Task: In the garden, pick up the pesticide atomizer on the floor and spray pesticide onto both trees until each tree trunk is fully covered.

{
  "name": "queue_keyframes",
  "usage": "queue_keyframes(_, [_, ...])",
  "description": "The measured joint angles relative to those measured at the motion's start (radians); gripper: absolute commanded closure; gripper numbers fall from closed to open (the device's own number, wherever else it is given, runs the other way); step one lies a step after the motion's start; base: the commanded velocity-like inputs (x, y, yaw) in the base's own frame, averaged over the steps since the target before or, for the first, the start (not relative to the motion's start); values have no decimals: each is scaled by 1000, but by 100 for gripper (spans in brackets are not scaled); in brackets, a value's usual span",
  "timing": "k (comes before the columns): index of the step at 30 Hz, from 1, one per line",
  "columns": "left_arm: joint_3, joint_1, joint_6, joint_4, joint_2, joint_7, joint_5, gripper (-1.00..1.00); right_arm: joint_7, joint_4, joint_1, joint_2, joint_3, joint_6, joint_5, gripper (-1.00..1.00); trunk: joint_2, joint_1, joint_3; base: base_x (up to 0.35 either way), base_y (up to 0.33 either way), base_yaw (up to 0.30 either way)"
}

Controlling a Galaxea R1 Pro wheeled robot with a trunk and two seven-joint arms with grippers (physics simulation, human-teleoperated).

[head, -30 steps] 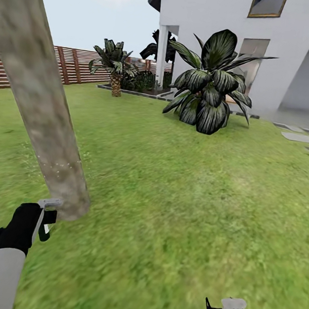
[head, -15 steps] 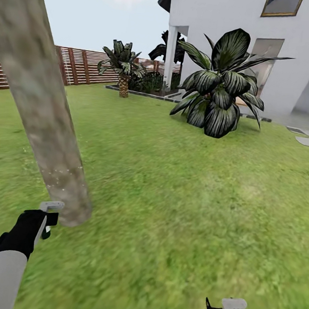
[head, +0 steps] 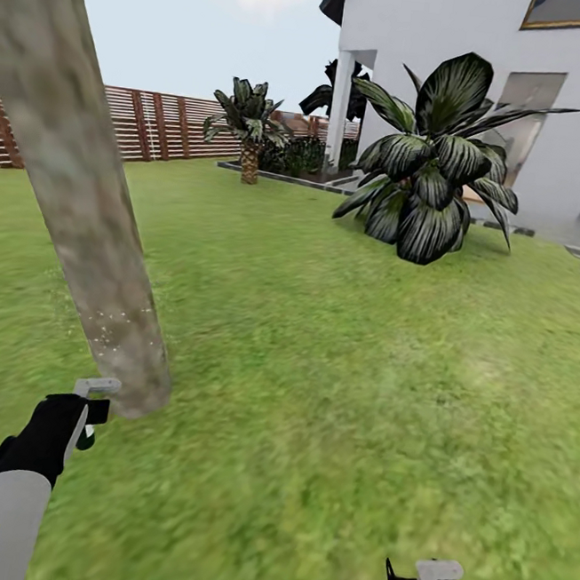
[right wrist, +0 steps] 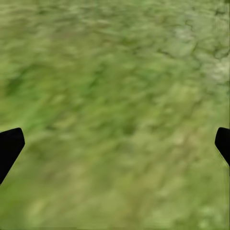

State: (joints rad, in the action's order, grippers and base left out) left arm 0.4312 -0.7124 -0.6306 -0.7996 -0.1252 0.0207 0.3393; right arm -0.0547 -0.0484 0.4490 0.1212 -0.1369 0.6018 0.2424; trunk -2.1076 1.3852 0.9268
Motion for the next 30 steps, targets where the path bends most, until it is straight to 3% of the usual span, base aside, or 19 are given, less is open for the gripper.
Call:
queue_keyframes(13, [1,0,2,-1,1,0,0,100,1,0,0,0,0,0,0,-100,0,0,0,192,-234,18])
queue_keyframes(25, [1,0,1,-2,0,0,0,100,1,0,0,0,0,0,1,-100,0,0,0,192,-234,254])
queue_keyframes(30, [0,0,2,-1,1,0,0,100,1,0,0,0,0,-1,1,-100,0,0,0,167,-240,49])
